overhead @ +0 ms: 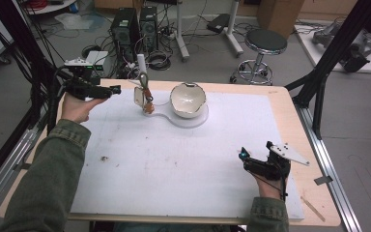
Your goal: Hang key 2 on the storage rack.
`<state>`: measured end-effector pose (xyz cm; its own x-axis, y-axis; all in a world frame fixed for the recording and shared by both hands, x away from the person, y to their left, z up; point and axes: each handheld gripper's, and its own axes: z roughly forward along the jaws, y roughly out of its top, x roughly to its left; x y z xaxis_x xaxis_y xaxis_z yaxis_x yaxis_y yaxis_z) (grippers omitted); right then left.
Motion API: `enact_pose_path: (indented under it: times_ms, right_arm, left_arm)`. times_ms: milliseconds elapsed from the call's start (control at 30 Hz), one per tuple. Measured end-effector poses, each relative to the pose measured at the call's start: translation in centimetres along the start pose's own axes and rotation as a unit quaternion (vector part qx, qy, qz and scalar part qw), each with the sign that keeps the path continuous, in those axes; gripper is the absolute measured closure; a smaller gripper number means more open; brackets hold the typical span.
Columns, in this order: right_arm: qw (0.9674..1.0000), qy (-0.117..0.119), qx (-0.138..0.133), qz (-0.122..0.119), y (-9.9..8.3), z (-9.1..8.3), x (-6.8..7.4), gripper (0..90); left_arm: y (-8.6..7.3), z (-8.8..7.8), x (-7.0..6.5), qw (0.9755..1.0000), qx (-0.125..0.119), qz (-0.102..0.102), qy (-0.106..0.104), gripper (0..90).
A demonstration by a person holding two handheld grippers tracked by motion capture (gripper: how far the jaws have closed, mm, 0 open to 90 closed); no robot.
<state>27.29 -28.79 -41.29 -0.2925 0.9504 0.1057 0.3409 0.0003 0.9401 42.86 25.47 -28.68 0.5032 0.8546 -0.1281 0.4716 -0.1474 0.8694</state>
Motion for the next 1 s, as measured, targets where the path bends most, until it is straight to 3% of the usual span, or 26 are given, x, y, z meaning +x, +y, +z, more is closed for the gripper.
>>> enact_pose_path:
  times_ms: [1000]
  right_arm:
    - [1.0, -0.002, 0.0, -0.001, 0.0, 0.0, 0.0, 0.5]
  left_arm:
    - [-6.7, -3.1, 0.2, 0.9994, -0.023, -0.006, 0.027, 6.5]
